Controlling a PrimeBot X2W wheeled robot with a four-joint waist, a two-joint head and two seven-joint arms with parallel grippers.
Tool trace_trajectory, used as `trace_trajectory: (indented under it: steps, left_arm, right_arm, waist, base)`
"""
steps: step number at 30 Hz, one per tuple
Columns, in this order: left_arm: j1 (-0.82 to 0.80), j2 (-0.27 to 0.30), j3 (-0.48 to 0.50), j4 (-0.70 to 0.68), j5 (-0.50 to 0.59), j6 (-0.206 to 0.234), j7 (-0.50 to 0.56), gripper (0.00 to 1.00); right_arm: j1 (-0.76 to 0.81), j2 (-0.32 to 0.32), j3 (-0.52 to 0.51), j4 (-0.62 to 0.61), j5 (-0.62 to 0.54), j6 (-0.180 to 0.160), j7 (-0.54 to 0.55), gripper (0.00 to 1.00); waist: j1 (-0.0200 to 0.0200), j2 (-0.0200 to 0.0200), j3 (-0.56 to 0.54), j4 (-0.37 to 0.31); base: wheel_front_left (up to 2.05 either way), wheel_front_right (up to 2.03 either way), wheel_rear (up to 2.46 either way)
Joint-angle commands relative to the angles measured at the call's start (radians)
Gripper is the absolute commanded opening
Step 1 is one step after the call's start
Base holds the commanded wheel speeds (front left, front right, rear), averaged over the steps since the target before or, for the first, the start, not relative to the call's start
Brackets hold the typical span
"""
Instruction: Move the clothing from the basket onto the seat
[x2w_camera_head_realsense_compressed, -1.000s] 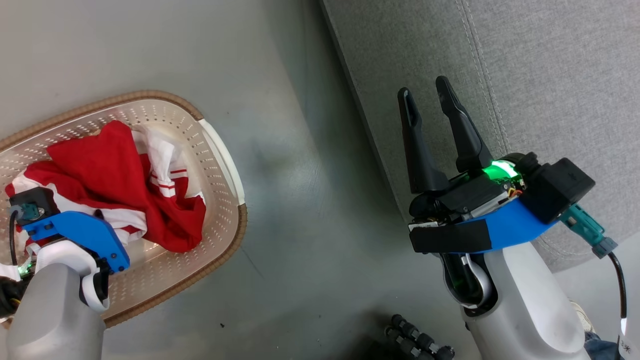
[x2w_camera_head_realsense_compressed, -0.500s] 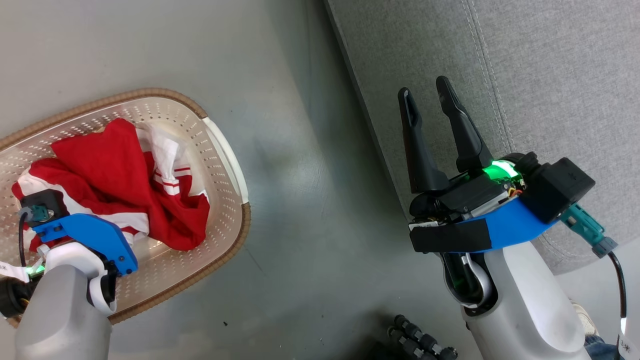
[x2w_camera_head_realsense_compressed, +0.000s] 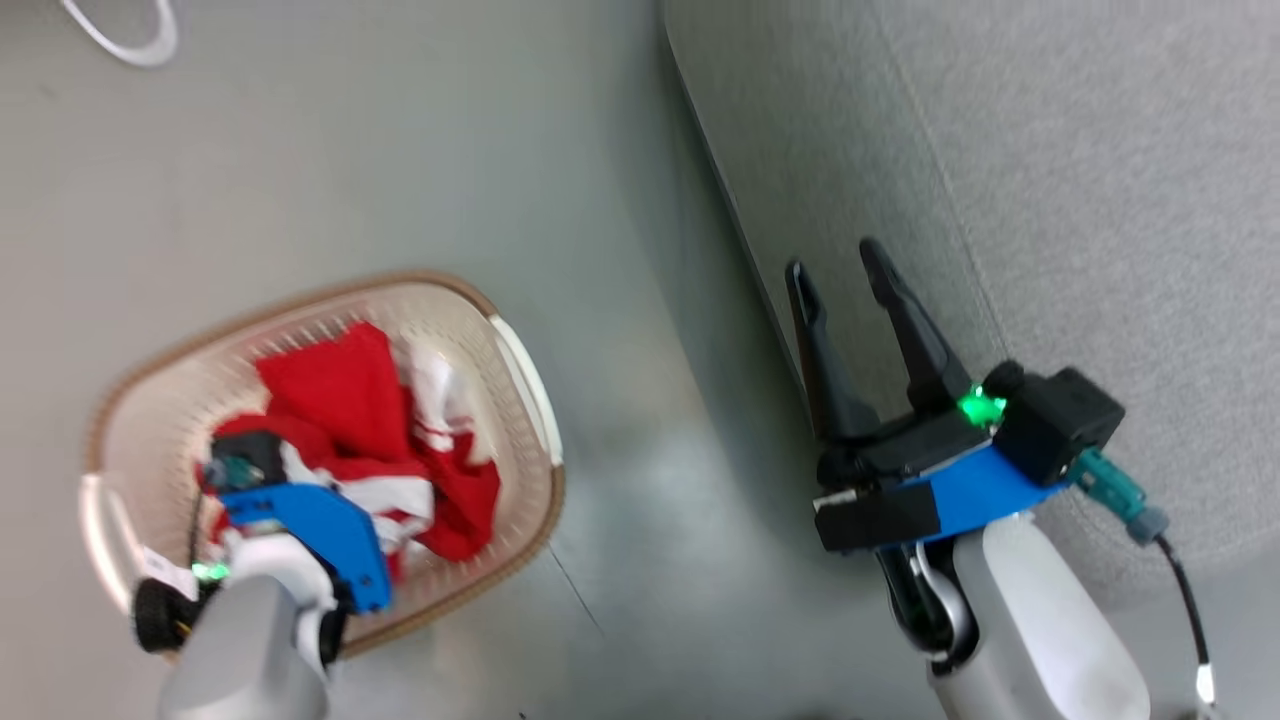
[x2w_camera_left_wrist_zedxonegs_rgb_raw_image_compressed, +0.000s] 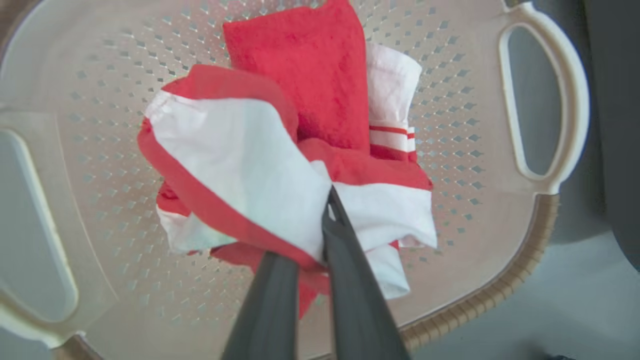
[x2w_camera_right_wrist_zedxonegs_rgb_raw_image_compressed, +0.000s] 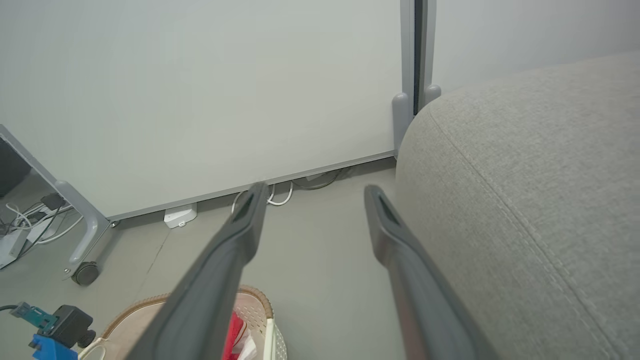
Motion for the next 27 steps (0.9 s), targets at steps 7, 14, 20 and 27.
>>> trace_trajectory:
  steps: [7,14,20,27]
  left_arm:
    - [0.037,-0.047,-0.072,0.064,0.002,-0.104,-0.046,0.00]
    - [0.031,-0.065,-0.152,0.038,-0.002,-0.173,-0.090,0.00]
    - [0.009,-0.070,-0.251,-0.057,-0.050,-0.201,-0.098,0.00]
    - [-0.016,-0.069,-0.421,-0.262,-0.215,-0.203,-0.073,0.00]
  right_arm:
    - [0.094,-0.003,-0.004,0.074,-0.062,0.000,0.000,1.00]
    - [0.175,-0.003,-0.023,0.111,-0.081,0.000,0.009,1.00]
    - [0.231,-0.003,-0.036,0.100,-0.093,0.000,0.034,1.00]
    - [0.294,-0.003,-0.042,0.077,-0.101,0.000,0.077,1.00]
  waist:
    - [0.0001,0.0000,-0.320,0.140]
    - [0.0001,0.0000,-0.473,0.195]
    - [0.0001,0.0000,-0.540,0.220]
    - [0.0001,0.0000,-0.612,0.227]
  base:
    - [0.00,0.00,0.00]
    - [0.00,0.00,0.00]
    - [0.00,0.00,0.00]
    - [0.00,0.00,0.00]
